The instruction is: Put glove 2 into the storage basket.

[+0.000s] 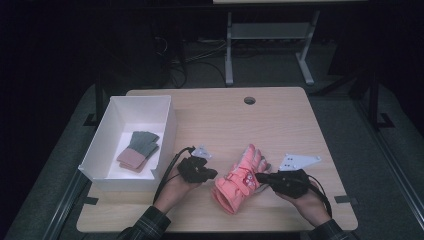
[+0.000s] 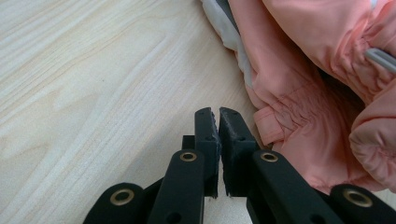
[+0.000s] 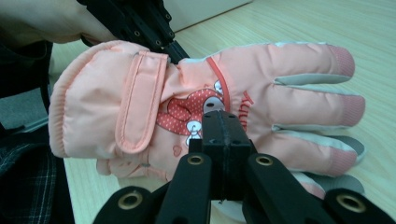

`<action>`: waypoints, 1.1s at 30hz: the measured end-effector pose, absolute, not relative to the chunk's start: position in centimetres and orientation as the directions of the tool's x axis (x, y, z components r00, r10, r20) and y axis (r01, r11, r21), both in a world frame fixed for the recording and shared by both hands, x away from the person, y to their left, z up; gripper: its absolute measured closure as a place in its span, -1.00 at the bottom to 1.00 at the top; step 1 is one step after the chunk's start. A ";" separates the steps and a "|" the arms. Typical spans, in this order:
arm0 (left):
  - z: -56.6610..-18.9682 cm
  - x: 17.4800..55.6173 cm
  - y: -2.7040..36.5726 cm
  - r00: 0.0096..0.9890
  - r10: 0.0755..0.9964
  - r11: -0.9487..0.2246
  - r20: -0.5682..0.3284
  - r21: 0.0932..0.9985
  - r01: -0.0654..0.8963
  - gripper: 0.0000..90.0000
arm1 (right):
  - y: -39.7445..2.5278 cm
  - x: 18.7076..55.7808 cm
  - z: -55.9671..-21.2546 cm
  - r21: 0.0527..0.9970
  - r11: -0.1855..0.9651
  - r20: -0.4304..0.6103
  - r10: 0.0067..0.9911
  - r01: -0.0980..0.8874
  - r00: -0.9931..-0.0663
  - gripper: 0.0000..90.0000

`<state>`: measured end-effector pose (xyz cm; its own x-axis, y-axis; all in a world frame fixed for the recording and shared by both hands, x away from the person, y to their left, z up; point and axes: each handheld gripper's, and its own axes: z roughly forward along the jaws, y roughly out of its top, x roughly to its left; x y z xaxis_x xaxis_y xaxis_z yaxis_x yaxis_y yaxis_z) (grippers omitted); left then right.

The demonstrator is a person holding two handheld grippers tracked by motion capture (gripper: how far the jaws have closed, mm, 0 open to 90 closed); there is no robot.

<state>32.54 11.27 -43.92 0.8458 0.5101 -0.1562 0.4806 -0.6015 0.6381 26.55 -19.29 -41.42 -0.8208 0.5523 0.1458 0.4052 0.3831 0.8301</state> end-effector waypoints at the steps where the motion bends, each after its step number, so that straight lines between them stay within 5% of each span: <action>1: -43.9 32.5 11.3 0.845 0.511 -0.600 -0.157 0.639 0.482 0.91 | -19.2 26.6 -41.5 0.832 0.378 0.149 0.552 0.405 -0.820 1.00; 20: -43.7 32.7 11.5 0.847 0.516 -0.620 -0.131 0.624 0.475 0.86 | -16.6 28.4 -45.0 0.724 0.488 0.147 0.582 0.488 -0.800 1.00; 33: -39.7 33.3 11.2 0.842 0.522 -0.553 -0.138 0.696 0.457 0.02 | -16.1 28.5 -45.7 0.717 0.507 0.124 0.584 0.479 -0.803 1.00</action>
<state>33.33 11.23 -39.72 0.8415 0.5223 -0.1381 0.4575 -0.5529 0.6964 28.45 -16.11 -45.71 -0.8026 0.5835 0.1236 0.4789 0.5069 0.7167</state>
